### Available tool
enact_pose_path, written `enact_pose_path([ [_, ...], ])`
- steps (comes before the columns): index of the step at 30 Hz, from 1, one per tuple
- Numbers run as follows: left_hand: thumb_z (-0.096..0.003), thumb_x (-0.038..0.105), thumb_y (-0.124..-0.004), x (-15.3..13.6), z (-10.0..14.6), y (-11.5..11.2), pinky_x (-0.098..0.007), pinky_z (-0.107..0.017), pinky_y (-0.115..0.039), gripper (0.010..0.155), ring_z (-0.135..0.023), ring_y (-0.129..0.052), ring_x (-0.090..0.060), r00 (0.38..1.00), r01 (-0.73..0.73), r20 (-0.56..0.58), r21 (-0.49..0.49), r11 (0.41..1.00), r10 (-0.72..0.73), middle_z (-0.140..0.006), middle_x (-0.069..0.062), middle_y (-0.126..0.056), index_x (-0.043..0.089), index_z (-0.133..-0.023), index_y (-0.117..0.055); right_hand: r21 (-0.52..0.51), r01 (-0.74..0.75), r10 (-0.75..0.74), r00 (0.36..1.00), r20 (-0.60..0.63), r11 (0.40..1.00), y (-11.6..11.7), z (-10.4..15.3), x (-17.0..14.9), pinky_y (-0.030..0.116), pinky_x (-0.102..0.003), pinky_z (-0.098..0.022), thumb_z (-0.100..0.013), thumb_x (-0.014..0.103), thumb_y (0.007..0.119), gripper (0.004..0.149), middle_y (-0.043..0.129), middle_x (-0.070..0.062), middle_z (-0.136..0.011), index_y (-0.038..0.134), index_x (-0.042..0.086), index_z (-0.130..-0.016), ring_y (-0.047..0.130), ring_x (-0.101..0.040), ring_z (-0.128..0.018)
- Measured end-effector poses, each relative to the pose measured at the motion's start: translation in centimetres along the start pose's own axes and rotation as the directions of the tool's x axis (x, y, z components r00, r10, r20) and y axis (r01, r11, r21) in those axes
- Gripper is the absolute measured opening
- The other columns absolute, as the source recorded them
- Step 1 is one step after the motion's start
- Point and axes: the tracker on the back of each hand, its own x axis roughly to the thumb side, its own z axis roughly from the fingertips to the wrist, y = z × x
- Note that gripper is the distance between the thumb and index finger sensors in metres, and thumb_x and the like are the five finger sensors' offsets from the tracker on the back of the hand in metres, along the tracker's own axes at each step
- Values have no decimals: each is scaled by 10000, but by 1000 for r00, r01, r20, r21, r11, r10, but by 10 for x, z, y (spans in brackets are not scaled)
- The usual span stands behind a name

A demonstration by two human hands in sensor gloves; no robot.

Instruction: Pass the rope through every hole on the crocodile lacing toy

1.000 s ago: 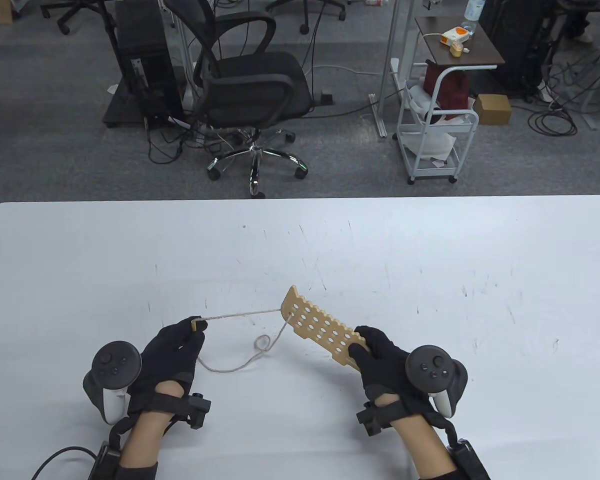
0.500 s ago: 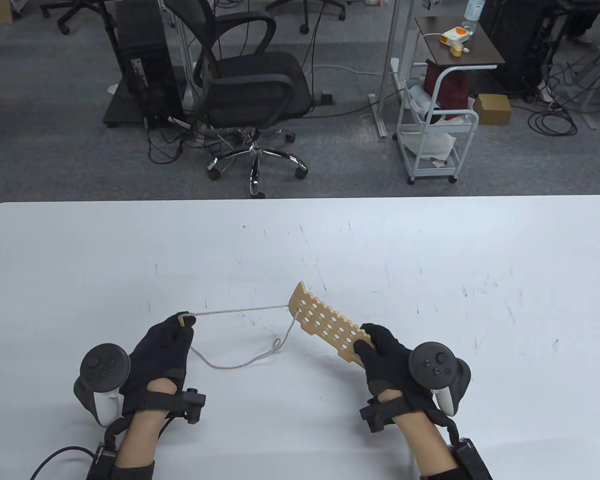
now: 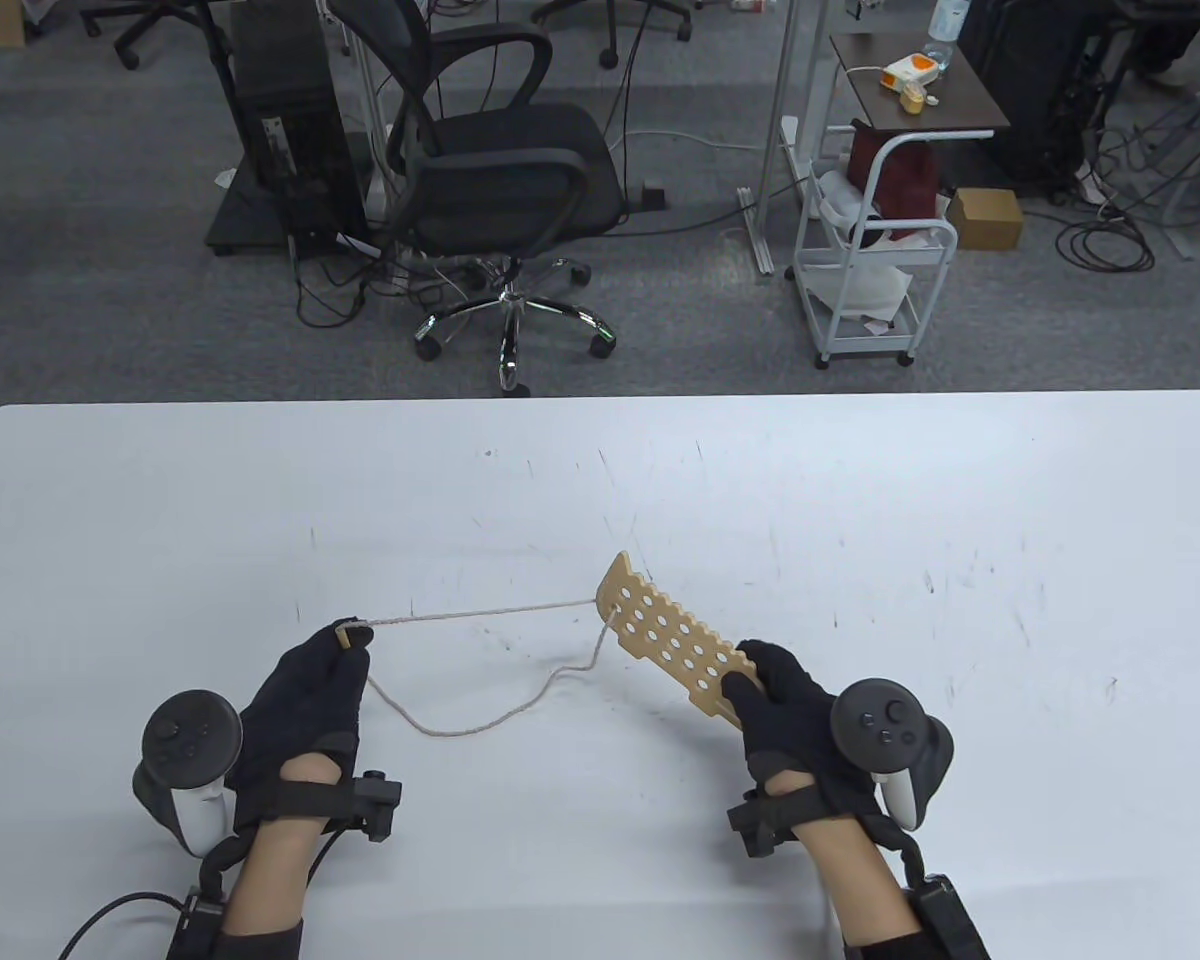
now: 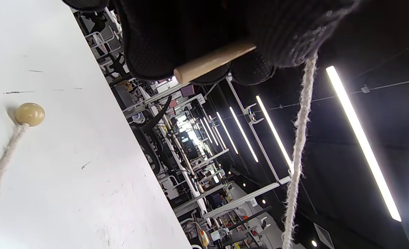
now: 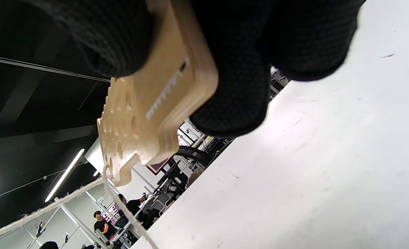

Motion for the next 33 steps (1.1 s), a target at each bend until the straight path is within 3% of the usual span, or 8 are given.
enact_pose_path([
  [33,-440,481,-819,-4,0,17,-592,-763,-518,463,-846,-876,-267,998,-51,-27,95,994,54,-852,48,-898,385,-891,-857,-58,9,-15,995,-94,998,-11,-8,-18,817,-479,-416,-444,345,825,468,961,-38,-666,758,140,-859,1051,-260,-464],
])
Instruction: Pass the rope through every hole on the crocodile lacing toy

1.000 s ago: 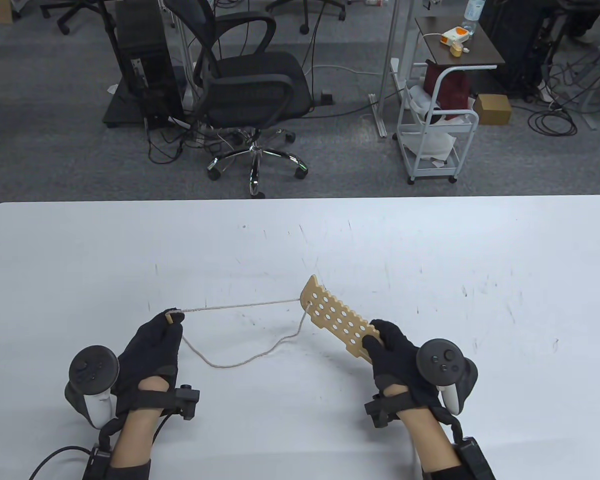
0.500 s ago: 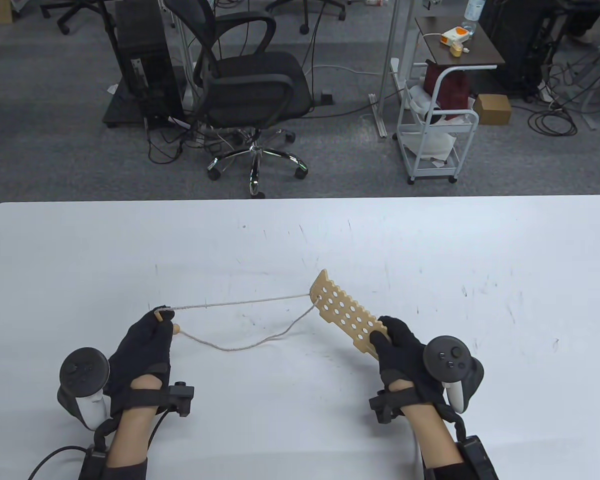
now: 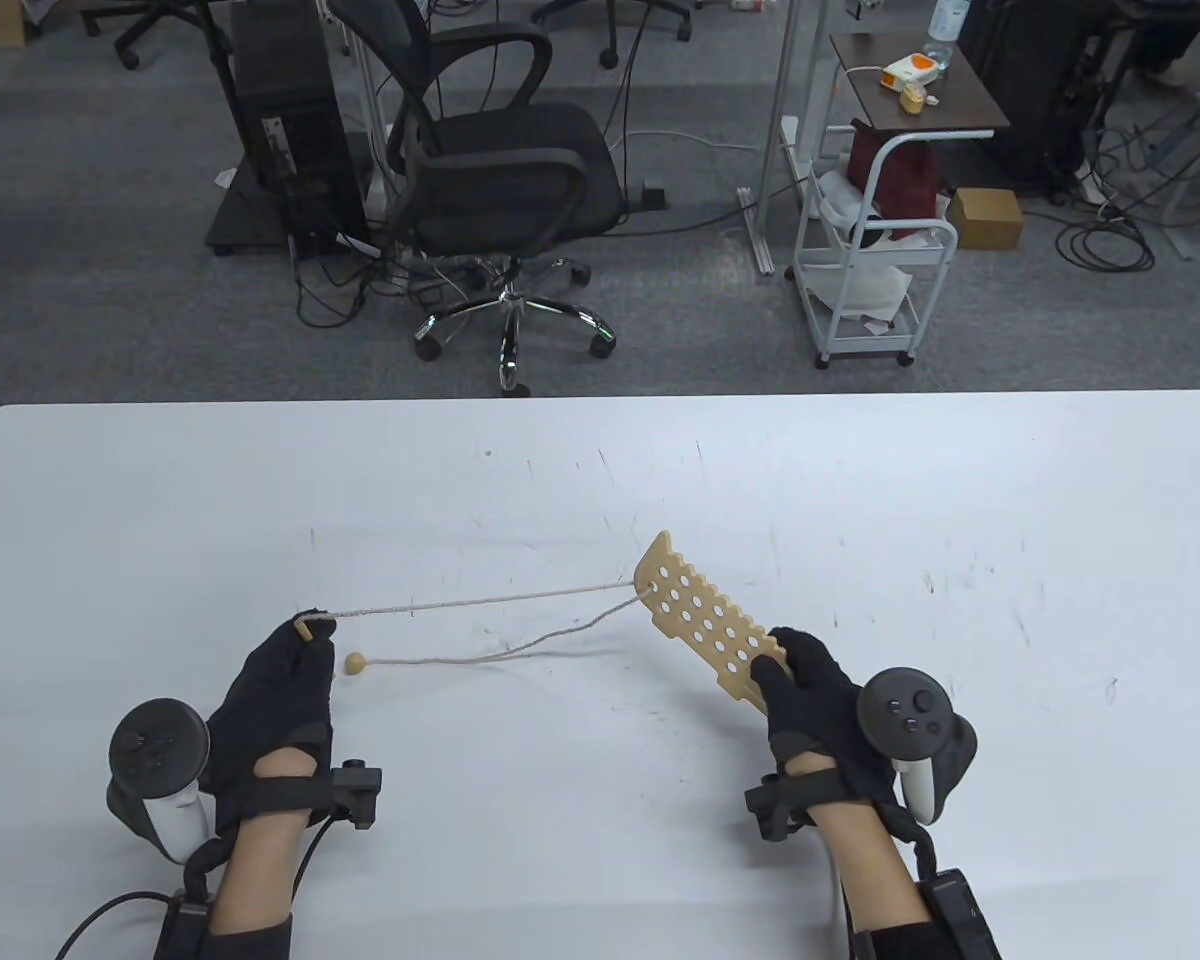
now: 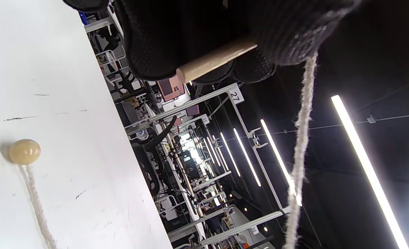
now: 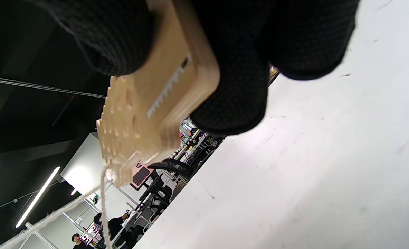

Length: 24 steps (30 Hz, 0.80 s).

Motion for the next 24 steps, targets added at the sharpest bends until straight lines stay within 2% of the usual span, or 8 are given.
enact_pose_path([
  [24,-446,486,-806,-3,-1,11,-591,-764,-517,467,-846,-875,-262,999,-41,-26,53,998,42,-857,50,-892,394,-903,-832,-60,0,-5,997,-72,998,-9,-3,-11,810,-481,-425,-447,346,821,470,950,-36,-682,749,143,-864,1043,-264,-480],
])
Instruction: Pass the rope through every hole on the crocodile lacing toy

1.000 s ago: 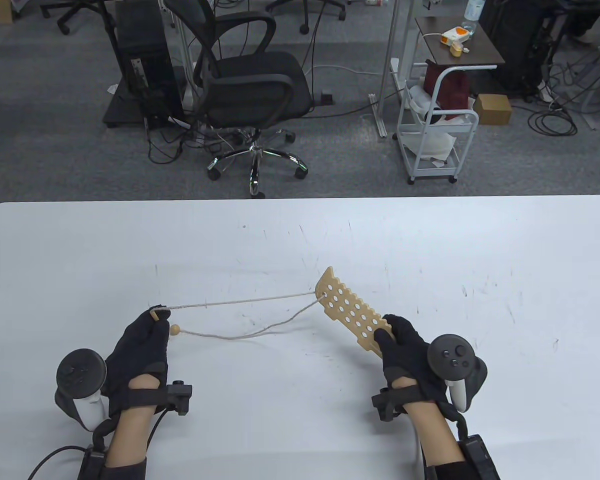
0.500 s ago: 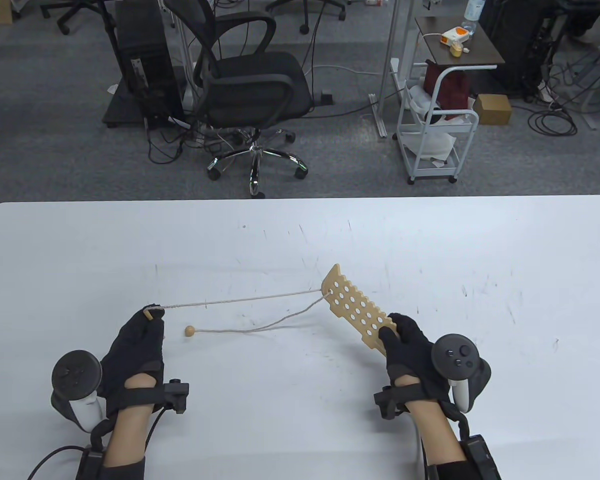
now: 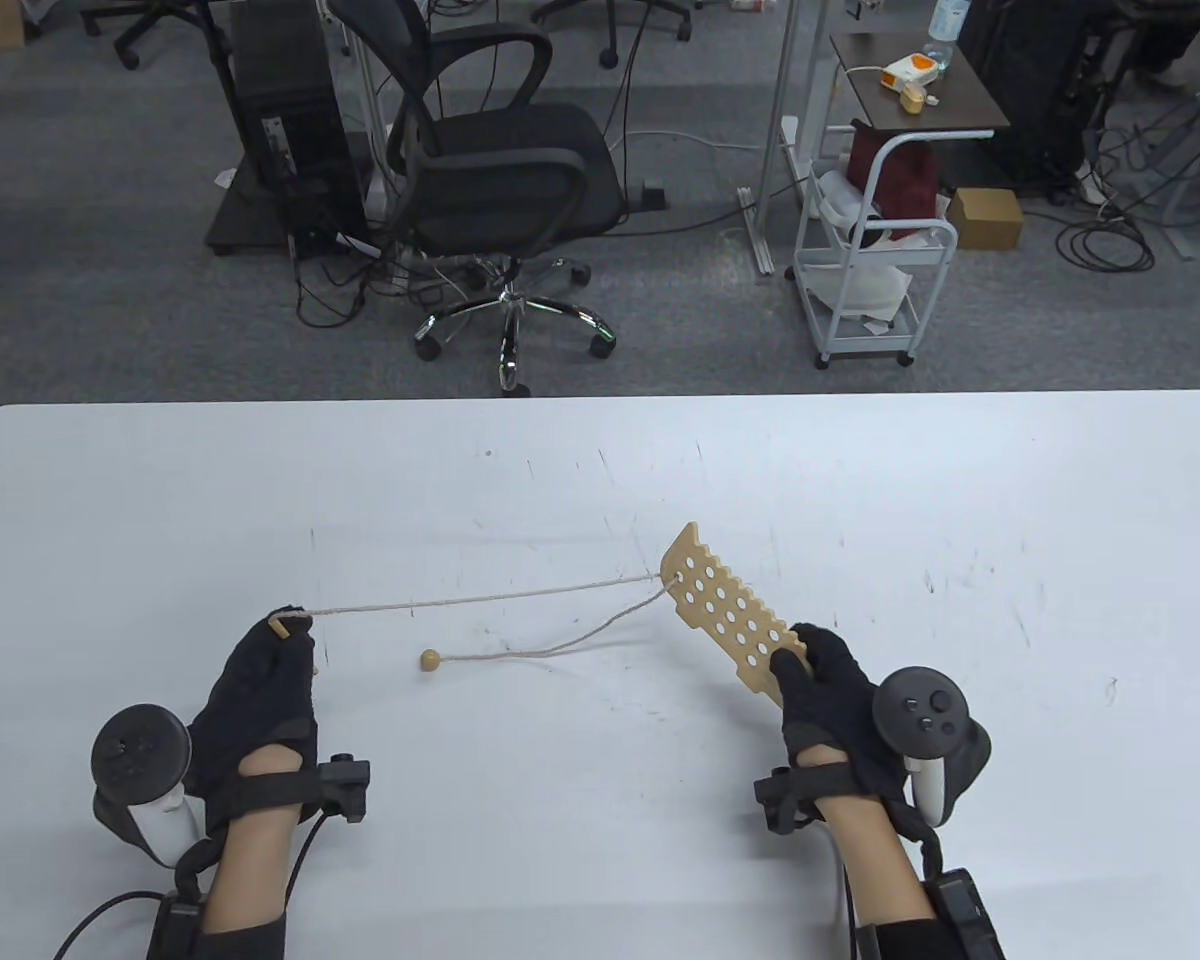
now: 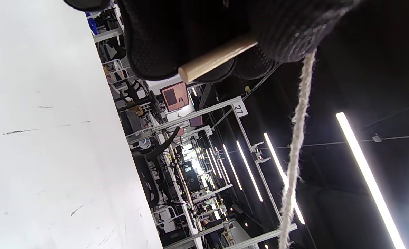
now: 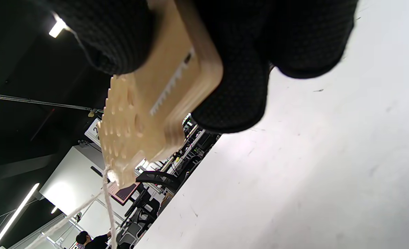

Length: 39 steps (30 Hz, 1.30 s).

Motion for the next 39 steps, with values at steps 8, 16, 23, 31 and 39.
enact_pose_path([
  [8,-450,486,-803,-1,0,3,-589,-764,-518,468,-847,-873,-261,1000,-12,-7,17,1000,12,-859,51,-890,393,-908,-826,-26,-2,2,1000,-23,1000,-3,0,-2,806,-484,-428,-448,343,819,468,948,-39,-686,746,145,-866,1041,-268,-485],
  [16,-451,486,-801,-1,-1,6,-588,-764,-518,469,-846,-873,-260,1000,-9,-3,37,999,9,-861,50,-888,393,-911,-822,-61,-68,67,998,-15,996,-6,-1,-1,804,-485,-431,-450,343,816,467,945,-40,-692,743,148,-868,1038,-271,-492],
  [23,-453,489,-798,-2,-1,8,-586,-765,-518,468,-849,-871,-256,1000,-14,-7,47,999,15,-863,54,-885,399,-913,-816,-90,-71,69,997,-27,993,-10,-2,-3,801,-487,-432,-451,340,816,467,945,-42,-693,743,146,-869,1037,-273,-493],
  [31,-453,487,-798,-2,-2,12,-586,-764,-517,469,-846,-871,-259,1000,-22,-5,69,997,22,-863,52,-885,397,-913,-815,-103,-60,56,997,-44,993,-13,-4,-6,801,-486,-435,-453,339,814,465,944,-43,-694,741,145,-870,1036,-274,-496],
  [39,-455,486,-795,-3,-2,15,-586,-763,-515,470,-846,-869,-260,999,-31,-1,86,996,32,-863,51,-883,396,-916,-808,-120,-61,53,996,-67,991,-16,-4,-8,799,-486,-437,-454,338,813,466,943,-44,-695,739,145,-871,1034,-276,-498],
])
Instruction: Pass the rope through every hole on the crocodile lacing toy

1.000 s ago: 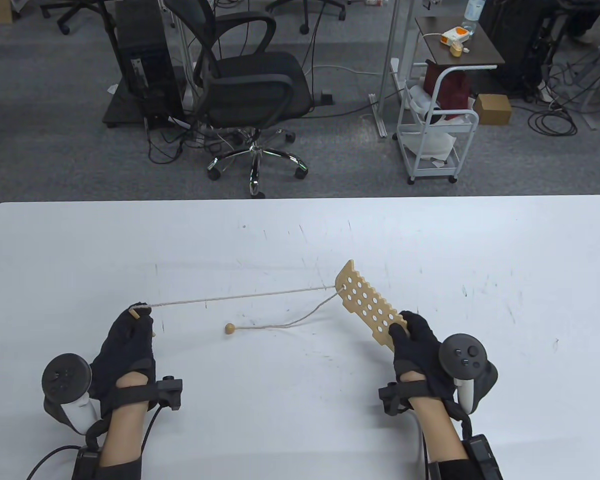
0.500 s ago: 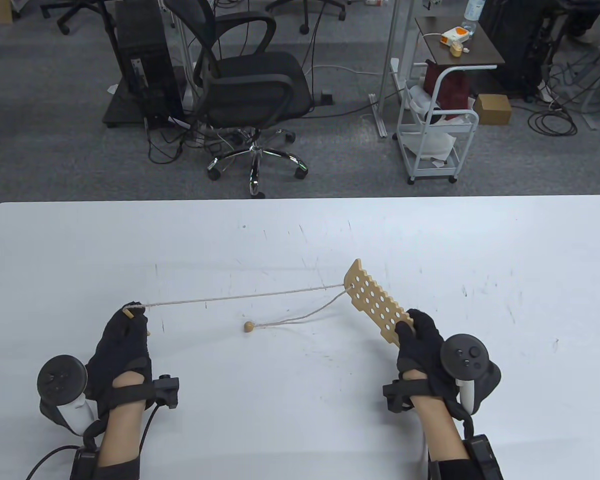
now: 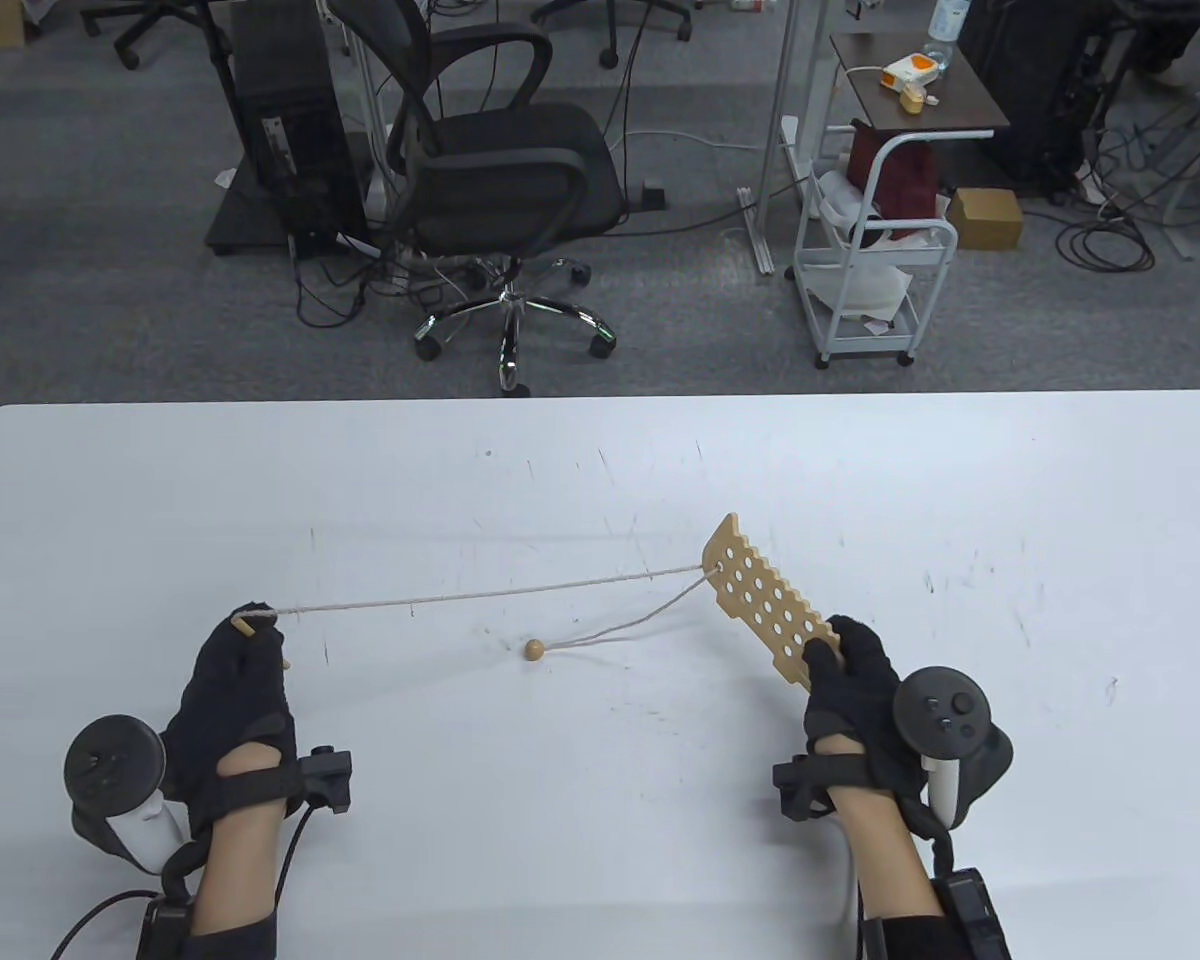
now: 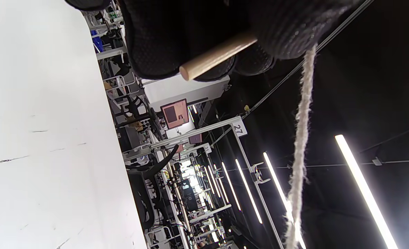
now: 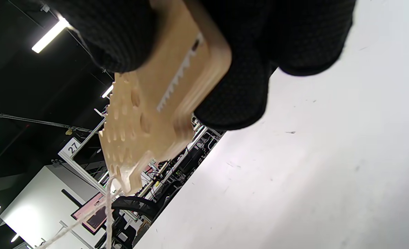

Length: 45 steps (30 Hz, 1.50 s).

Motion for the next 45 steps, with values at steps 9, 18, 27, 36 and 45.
enact_pose_path([
  [9,-457,483,-792,0,-1,3,-586,-763,-513,470,-848,-866,-259,1000,-2,2,16,1000,2,-866,50,-879,400,-919,-802,-21,-2,2,1000,-23,1000,-4,-1,-3,798,-485,-438,-453,336,812,467,941,-44,-696,739,143,-871,1035,-276,-495],
  [18,-458,484,-790,-1,-1,5,-585,-764,-511,471,-849,-863,-260,1000,-12,-3,30,999,12,-869,50,-875,404,-922,-796,-41,8,-10,998,-56,999,-9,-4,-9,797,-484,-439,-455,335,809,465,940,-44,-697,736,143,-872,1033,-275,-499],
  [27,-460,469,-758,-1,-1,7,-584,-763,-508,476,-853,-856,-260,1000,-22,-13,39,999,23,-877,50,-864,411,-932,-775,-58,-1,-4,997,-83,998,-12,-6,-12,788,-486,-444,-462,329,791,465,923,-50,-710,721,139,-880,1024,-278,-508],
  [36,-464,454,-730,-1,-1,11,-583,-764,-502,482,-859,-845,-261,999,-37,-22,55,998,38,-887,49,-851,412,-943,-750,-83,-57,49,994,-100,995,-16,-7,-14,782,-482,-446,-466,328,774,467,913,-48,-715,703,141,-887,1016,-277,-526],
  [45,-467,420,-703,-2,-1,13,-582,-765,-493,496,-866,-830,-265,999,-41,-25,64,997,42,-904,46,-828,416,-962,-710,-104,-72,58,990,-130,992,-19,-8,-19,777,-477,-443,-474,324,755,468,891,-49,-740,679,143,-899,1002,-281,-556],
])
